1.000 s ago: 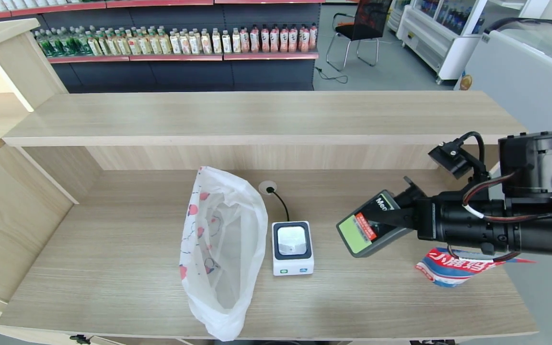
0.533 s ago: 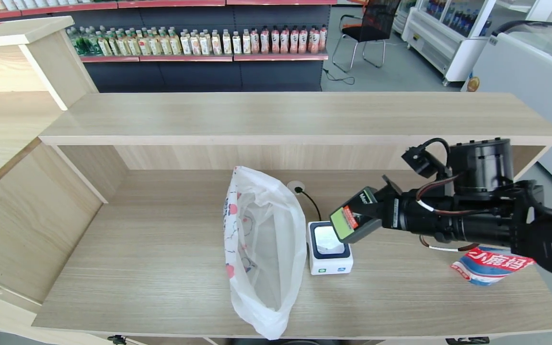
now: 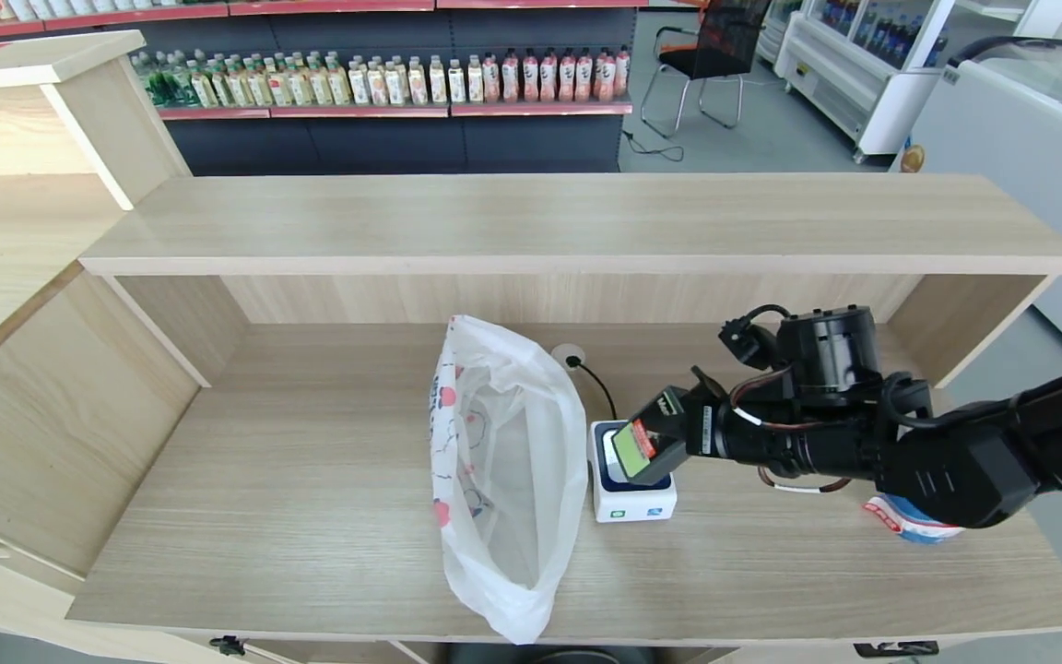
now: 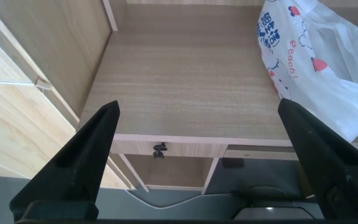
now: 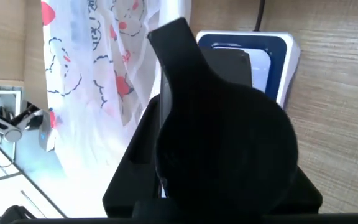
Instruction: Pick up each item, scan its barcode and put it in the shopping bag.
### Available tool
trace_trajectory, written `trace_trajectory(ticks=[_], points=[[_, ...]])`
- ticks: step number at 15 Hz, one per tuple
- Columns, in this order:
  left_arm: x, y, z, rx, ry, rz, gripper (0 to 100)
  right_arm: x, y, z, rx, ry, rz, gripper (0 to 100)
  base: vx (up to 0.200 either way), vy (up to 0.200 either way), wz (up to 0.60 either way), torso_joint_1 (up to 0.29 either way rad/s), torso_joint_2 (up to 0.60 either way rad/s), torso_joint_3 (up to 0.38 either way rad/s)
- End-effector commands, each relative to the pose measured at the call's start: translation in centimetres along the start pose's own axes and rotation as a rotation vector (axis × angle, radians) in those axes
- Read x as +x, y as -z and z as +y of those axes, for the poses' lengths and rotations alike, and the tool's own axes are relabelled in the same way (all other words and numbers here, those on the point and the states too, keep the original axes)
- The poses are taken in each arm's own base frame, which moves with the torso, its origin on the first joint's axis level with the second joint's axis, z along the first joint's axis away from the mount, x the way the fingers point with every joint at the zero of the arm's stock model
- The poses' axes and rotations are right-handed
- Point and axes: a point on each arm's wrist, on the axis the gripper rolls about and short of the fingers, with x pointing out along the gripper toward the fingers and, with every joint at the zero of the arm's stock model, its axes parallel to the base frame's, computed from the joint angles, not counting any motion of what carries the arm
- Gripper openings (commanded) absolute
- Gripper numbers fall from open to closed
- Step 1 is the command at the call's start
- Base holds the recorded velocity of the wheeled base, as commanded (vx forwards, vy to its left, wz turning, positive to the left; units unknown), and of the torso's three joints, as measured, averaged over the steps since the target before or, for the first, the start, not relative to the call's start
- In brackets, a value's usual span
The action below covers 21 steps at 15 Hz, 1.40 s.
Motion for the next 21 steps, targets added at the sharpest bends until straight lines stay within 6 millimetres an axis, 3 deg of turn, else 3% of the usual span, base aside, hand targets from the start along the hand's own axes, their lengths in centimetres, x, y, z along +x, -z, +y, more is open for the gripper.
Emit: trace_trajectory(ticks=[1,8,21], points=[[0.0,0.0,0.0,0.0,0.0,0.0,100,1.7,0.4,-0.4,0.005,0.003,0.027,0,0.0,0.0,0.0,0.0,0.0,0.0],[0.0,0.0,0.0,0.001,0.0,0.0,100,3.7,-0.1,-0.1,-0.006,-0.013,0.03,0,0.0,0.0,0.0,0.0,0.0,0.0],[0.0,0.0,0.0,0.001,0.0,0.0,100,3.3,-0.2,-0.4,0.0,0.036,0.074,0,0.0,0.0,0.0,0.0,0.0,0.0]])
